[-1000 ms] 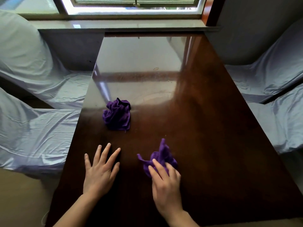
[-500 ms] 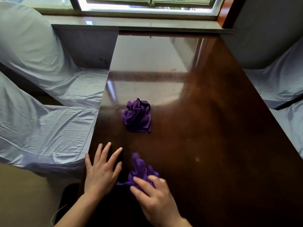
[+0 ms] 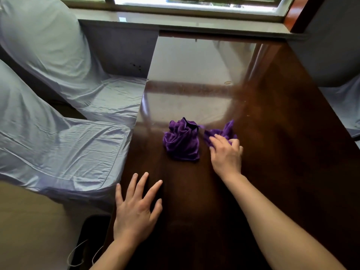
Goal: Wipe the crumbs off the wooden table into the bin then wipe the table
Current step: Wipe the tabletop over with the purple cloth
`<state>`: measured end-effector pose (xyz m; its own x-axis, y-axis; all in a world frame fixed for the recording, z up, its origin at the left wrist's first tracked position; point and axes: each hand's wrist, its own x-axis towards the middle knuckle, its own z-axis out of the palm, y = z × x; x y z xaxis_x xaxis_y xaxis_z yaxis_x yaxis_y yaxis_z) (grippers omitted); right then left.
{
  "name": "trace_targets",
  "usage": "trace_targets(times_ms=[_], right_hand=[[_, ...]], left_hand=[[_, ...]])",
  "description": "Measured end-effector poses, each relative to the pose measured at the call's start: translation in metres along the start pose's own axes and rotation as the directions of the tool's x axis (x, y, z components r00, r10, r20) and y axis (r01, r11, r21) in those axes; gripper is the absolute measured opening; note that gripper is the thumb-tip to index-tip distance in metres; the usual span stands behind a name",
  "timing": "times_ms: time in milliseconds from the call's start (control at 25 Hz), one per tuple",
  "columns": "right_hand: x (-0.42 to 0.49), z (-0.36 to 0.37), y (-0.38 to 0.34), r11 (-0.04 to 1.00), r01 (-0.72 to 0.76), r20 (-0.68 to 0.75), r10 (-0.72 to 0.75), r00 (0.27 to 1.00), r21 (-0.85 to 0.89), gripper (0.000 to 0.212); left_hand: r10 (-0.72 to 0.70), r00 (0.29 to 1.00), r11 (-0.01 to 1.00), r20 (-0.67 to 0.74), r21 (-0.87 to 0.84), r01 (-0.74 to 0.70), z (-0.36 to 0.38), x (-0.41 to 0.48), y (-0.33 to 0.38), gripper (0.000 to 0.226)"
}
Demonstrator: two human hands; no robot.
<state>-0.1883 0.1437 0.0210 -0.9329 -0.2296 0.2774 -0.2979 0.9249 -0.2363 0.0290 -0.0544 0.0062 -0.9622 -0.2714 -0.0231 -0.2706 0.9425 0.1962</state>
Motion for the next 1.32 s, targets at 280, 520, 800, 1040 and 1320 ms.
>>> trace_targets(times_ms=[280,520,800,1040,1320], right_hand=[[-0.172,-0.023,-0.06,0.892,0.359,0.041,-0.383,0.923,0.275,0.035],[-0.052,-0.042,-0.011,0.678,-0.161,0.091,0.137,0.986,0.717,0.025],[0.009,-0.041,0.047,0.97,-0.153,-0.017,0.159,0.987,0.19,0.042],[-0.006,-0.004,0.032,0.902,0.431,0.041,-0.43,0.902,-0.02,0.044],[0.098,0.029,-0.008,0.968,0.221,0.178,-0.198,0.964,-0.116,0.048]], left_hand=[[-0.001,0.997,0.994,-0.071,-0.105,-0.007,-0.003,0.001,-0.001,0.051],[-0.059,0.967,0.968,-0.249,-0.253,-0.006,0.004,0.0,-0.006,0.044],[-0.063,0.954,0.976,-0.293,-0.216,-0.002,0.004,0.002,-0.001,0.043],[-0.054,0.965,0.99,-0.258,-0.139,0.019,0.008,0.004,0.001,0.044],[-0.072,0.995,0.997,-0.071,-0.035,0.07,0.007,0.007,-0.002,0.063]])
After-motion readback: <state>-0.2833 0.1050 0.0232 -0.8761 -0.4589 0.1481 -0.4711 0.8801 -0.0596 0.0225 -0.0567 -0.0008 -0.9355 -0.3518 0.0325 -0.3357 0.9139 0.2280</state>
